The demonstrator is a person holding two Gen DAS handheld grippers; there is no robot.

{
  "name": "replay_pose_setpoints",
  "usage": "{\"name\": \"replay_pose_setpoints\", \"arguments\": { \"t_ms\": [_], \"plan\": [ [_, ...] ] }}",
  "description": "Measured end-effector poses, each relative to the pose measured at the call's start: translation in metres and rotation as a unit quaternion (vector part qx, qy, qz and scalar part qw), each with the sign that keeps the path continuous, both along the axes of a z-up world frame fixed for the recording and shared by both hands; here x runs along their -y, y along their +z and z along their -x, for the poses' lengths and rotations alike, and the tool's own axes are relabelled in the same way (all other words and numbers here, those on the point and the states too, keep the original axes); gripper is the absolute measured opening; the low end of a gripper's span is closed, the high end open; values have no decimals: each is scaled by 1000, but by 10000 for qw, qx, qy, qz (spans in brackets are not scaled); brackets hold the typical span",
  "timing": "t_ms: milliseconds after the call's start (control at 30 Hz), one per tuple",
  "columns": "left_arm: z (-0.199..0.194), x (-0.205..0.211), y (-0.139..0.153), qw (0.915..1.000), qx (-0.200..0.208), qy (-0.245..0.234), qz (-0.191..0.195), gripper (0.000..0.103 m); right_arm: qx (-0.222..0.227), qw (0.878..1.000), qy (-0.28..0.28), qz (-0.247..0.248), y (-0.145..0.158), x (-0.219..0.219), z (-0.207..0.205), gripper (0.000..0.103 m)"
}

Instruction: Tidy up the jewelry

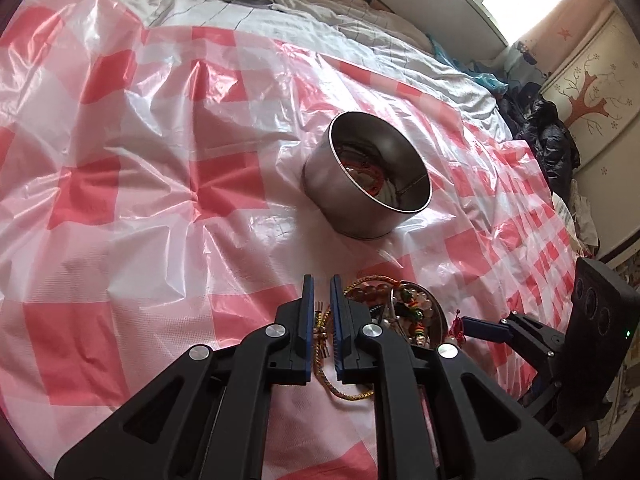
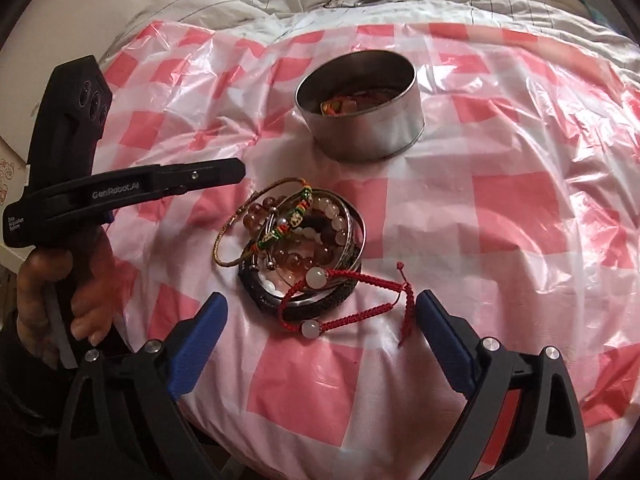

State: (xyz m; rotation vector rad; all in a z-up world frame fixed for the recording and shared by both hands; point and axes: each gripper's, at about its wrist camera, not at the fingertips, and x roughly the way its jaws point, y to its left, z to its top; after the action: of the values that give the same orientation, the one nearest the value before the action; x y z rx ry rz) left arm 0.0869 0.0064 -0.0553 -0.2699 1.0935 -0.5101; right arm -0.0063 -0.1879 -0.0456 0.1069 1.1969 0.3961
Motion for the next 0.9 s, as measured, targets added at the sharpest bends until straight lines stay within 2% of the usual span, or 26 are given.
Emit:
{"name": "replay_pose_setpoints", "arguments": {
  "t_ms": [33, 100, 133, 167, 200, 267, 333, 367, 400, 433, 500, 667, 733, 800, 833, 867, 900],
  "plan": [
    [-2, 1, -4, 10000, -46, 6, -1, 10, 24, 10000, 64, 61, 1, -2, 2, 87],
    [-4, 5, -11, 10000, -68, -4, -36, 25, -40, 9996, 164, 238, 2, -8, 5, 57],
    [-4, 8, -13, 10000, -69, -25, -35, 32, -48, 9993, 171, 344, 2, -9, 7, 49],
    [-5, 10, -15, 9999, -60, -73, -42, 35, -43, 9992, 188, 362, 3, -10, 9, 37],
    [-4, 14, -15, 9999, -27, -136, -93, 39, -26, 9991, 201, 373, 4, -9, 12, 29],
    [-1, 22, -17, 9992, 45, -253, -309, 39, 24, 9995, 154, 278, 7, -7, 16, 18],
    [1, 27, -17, 9982, 105, -327, -489, 32, 118, 9999, 2, -49, 13, 2, 20, 15],
    [1, 27, -17, 9983, 42, -388, -424, 11, 195, 9996, -101, -186, 17, 7, 22, 15],
    [2, 26, -16, 9986, -2, -419, -331, 5, 311, 9986, -200, -372, 21, 13, 25, 13],
    [3, 26, -13, 9984, 68, -421, -369, 5, 406, 9974, -296, -513, 24, 18, 26, 10],
    [9, 25, -6, 9981, 220, -448, -353, 4, 607, 9937, -513, -788, 31, 30, 29, 9],
    [13, 11, 16, 9985, 423, -331, 143, 4, 994, 9834, -749, -1317, 45, 51, 41, 9],
    [13, 5, 22, 9982, 467, -260, 268, 4, 943, 9843, -722, -1309, 44, 50, 36, 9],
    [13, 1, 25, 9980, 477, -212, 353, 4, 795, 9885, -728, -1061, 38, 44, 31, 10],
    [13, 0, 25, 9979, 483, -197, 392, 4, 719, 9903, -726, -940, 37, 42, 27, 14],
    [13, -1, 27, 9976, 496, -196, 451, 4, 655, 9919, -709, -828, 35, 38, 25, 37],
    [13, -2, 29, 9970, 533, -203, 517, 4, 603, 9935, -662, -697, 34, 34, 24, 68]
  ]
}}
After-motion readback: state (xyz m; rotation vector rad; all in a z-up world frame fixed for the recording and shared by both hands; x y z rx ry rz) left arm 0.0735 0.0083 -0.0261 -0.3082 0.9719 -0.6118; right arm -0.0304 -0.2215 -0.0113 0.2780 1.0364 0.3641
